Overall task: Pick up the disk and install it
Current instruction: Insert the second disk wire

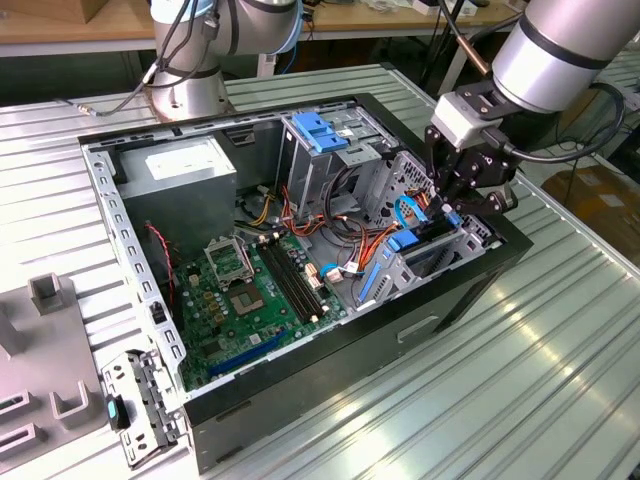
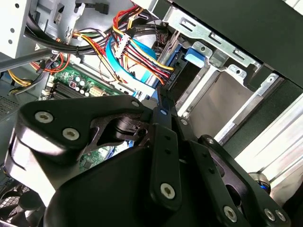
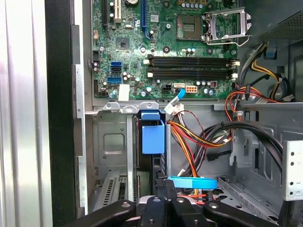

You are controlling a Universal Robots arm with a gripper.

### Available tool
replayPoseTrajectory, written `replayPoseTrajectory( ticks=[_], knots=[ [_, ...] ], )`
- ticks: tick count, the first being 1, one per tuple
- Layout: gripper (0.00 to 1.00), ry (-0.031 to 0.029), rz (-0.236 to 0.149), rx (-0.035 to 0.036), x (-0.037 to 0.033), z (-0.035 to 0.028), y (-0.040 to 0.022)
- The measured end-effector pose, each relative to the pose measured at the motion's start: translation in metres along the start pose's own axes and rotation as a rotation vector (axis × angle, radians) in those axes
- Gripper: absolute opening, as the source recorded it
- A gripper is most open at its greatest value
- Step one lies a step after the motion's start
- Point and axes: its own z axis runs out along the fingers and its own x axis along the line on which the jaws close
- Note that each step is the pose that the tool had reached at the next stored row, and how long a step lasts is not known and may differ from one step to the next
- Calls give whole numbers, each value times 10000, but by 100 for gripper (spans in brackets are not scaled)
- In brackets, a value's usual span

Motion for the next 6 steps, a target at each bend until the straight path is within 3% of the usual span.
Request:
replayPoseTrajectory(
  ticks=[6],
  knots=[
    [11, -1, 0, 0, 0, -1, 0]
  ],
)
